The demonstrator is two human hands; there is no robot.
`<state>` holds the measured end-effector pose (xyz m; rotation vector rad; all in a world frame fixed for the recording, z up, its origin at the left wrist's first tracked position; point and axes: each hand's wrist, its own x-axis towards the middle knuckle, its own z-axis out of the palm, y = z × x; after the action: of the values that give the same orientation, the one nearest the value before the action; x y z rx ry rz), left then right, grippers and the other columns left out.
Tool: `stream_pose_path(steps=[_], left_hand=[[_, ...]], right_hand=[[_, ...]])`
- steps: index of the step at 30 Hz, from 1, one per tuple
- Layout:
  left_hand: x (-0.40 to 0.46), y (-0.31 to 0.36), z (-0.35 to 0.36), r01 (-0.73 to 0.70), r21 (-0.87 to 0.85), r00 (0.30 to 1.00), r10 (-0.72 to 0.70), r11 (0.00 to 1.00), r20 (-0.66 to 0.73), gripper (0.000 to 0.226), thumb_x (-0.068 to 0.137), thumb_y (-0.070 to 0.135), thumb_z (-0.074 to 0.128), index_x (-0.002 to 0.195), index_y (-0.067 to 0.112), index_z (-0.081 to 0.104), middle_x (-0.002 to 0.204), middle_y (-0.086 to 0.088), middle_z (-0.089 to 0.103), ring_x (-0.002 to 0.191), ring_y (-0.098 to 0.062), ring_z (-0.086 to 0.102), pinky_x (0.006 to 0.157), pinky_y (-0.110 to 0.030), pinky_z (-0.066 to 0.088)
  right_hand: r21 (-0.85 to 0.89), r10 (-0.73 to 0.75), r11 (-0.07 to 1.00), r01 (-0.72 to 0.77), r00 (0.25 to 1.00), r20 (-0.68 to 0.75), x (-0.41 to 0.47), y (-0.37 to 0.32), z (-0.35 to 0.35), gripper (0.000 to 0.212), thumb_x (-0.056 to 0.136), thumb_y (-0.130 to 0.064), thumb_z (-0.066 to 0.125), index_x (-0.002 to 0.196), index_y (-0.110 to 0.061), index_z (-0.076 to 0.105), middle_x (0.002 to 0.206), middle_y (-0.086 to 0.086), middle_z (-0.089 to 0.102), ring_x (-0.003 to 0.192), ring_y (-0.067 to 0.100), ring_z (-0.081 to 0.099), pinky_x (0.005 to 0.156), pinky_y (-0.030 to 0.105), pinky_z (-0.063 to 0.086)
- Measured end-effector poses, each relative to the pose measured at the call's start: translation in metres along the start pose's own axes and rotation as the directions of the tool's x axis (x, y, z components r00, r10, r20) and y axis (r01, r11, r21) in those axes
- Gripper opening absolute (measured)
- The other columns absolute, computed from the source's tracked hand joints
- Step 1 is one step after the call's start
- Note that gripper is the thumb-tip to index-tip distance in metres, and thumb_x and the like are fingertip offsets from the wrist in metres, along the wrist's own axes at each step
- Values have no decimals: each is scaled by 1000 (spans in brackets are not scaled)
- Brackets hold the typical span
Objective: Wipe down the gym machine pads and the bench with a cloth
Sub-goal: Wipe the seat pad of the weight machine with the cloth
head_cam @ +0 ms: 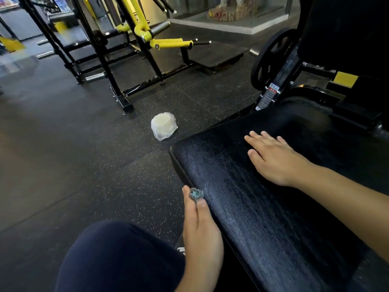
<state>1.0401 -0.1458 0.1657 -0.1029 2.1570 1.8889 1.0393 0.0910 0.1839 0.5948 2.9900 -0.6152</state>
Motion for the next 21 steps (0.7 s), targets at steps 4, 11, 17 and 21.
stream_pose_path(steps=[4,11,17,21], left_hand=[[52,20,6,-53,-40,993,48,998,-106,48,110,38,43,158,35,37,142,33,41,133,7,39,107,-19,27],[47,13,6,-43,24,997,44,999,-68,48,109,44,41,157,46,35,150,31,40,138,3,38,121,-30,27],[-52,-18,-6,12,93,1000,-14,996,18,44,105,48,41,145,66,37,149,42,38,137,14,40,121,-24,27],[-68,-28,-10,-19,154,999,25,988,-34,46,105,37,47,136,70,46,135,41,55,123,22,49,107,-13,40]], right_hand=[[18,-51,999,51,998,24,-8,-10,-1,58,109,-45,24,165,-32,16,173,-12,5,159,11,-3,130,41,-1],[29,-173,985,171,983,60,-33,-47,13,58,109,-44,24,165,-33,14,172,-16,3,158,7,-5,129,40,-4],[17,-158,987,157,985,69,-34,-50,17,57,110,-42,21,165,-32,11,172,-16,0,158,7,-8,128,39,-7],[8,-154,988,153,985,72,-36,-52,16,58,110,-42,21,165,-32,11,172,-16,0,158,7,-8,129,39,-7]])
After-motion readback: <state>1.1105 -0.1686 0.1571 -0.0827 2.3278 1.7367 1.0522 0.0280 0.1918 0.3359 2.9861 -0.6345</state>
